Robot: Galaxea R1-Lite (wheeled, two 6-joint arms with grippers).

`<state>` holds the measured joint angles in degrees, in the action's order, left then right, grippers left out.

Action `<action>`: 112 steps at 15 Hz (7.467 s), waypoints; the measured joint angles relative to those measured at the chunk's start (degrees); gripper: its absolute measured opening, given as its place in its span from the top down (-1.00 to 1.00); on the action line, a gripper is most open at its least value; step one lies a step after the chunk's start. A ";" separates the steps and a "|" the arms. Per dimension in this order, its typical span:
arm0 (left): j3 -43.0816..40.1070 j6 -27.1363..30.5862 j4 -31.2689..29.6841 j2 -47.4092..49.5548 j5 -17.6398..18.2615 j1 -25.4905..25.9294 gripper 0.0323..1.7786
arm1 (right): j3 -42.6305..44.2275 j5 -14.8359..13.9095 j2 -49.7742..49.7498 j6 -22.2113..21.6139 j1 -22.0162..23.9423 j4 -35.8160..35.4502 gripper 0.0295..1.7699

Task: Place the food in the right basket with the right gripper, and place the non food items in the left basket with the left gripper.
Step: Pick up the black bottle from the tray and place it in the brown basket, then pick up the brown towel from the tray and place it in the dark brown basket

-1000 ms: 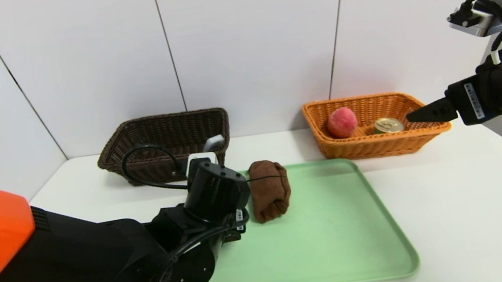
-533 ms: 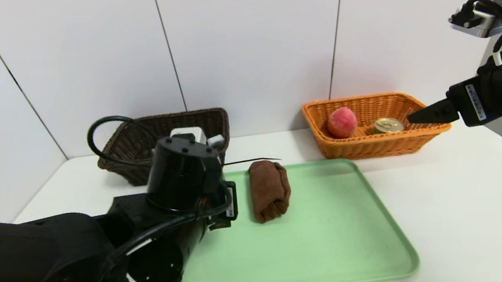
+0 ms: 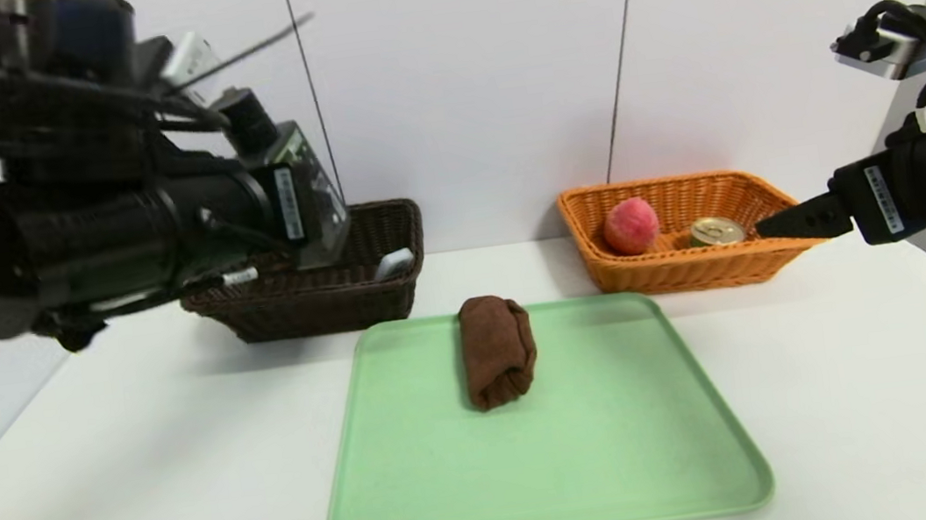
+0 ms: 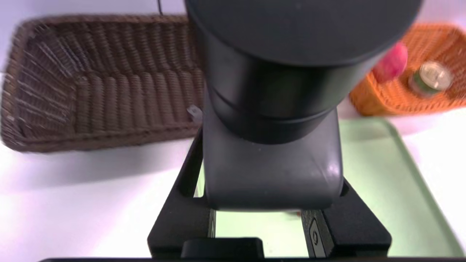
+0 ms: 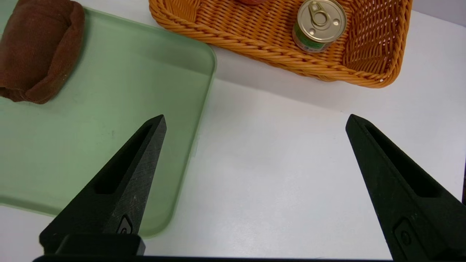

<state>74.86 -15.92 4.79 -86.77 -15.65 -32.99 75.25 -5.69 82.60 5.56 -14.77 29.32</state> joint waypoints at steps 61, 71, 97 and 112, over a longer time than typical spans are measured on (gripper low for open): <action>38.12 -14.53 45.13 -19.48 -2.69 -14.23 -0.88 | -4.28 -0.61 0.55 -0.94 -1.54 -6.42 -0.92; 38.17 -11.01 39.30 -31.96 -6.12 -16.59 -0.90 | -13.08 -0.69 -2.12 -3.85 -2.67 -15.63 -0.92; 38.69 -10.01 27.92 -46.36 -9.05 -14.30 -0.90 | -20.02 -0.41 -5.66 -6.68 -2.17 -16.37 -0.92; 38.61 -6.35 30.87 -37.75 -8.87 -14.38 0.39 | -19.77 -0.15 -5.45 -6.52 -1.38 -16.37 -0.92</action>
<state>113.47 -22.27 35.66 -124.53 -24.53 -47.37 55.48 -5.84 77.15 -0.96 -16.15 12.95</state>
